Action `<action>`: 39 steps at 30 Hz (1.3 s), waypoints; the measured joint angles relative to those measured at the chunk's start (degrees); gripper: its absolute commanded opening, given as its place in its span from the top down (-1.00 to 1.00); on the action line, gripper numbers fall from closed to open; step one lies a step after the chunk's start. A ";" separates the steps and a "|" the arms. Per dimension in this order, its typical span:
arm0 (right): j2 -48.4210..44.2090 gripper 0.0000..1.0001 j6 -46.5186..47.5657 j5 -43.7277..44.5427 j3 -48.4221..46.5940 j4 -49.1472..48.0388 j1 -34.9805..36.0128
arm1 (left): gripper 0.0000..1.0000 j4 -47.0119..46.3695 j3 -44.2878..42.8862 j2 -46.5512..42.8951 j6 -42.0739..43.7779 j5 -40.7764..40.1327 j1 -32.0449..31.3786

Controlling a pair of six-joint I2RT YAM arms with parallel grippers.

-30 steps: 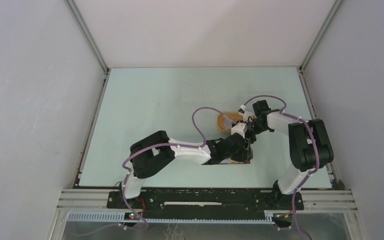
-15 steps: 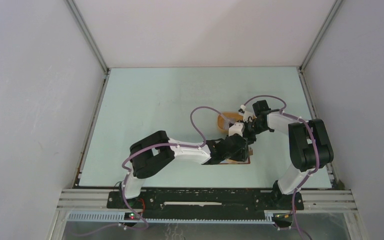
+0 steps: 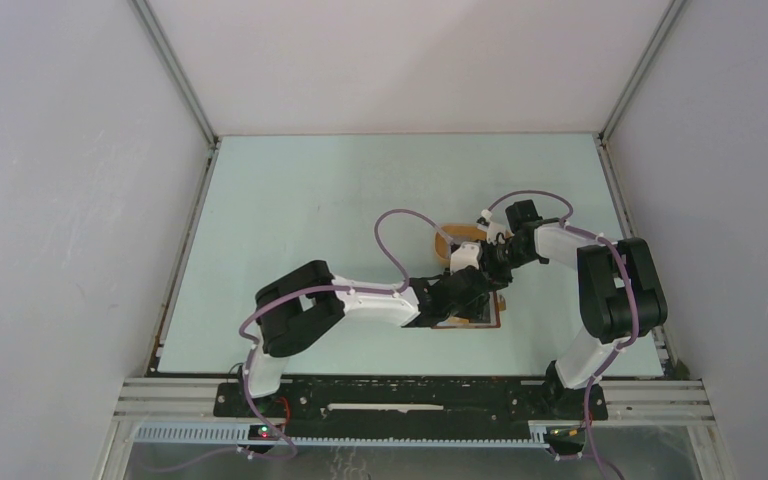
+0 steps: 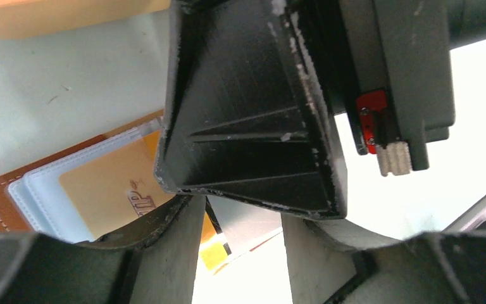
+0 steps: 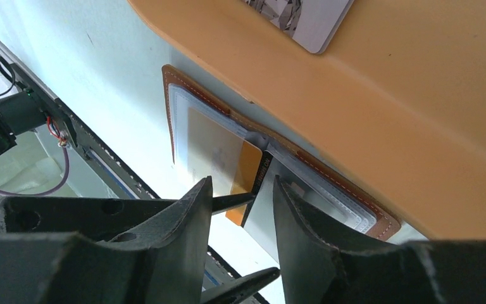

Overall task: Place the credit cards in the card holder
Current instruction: Insert the credit card into the card holder.

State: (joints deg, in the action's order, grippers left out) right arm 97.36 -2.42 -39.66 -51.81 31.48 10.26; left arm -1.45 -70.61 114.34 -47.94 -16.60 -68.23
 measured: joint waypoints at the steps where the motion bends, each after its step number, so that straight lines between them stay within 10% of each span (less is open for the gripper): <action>1: 0.00 0.00 0.00 -0.02 -0.02 0.02 0.00 | -0.05 0.37 0.00 -0.04 0.02 -0.24 0.00; 21: -0.20 -0.06 1.11 -1.49 -0.11 0.70 -0.13 | -0.03 2.19 5.42 -7.17 2.84 -2.43 0.28; 39: -4.15 0.16 7.23 -4.17 -0.90 3.43 3.15 | -0.17 -24.92 36.79 -32.79 11.17 0.42 2.54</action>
State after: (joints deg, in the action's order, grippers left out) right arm 93.21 4.82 -43.83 -52.71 34.92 13.41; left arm -26.37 -33.82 81.56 -36.77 -16.19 -65.69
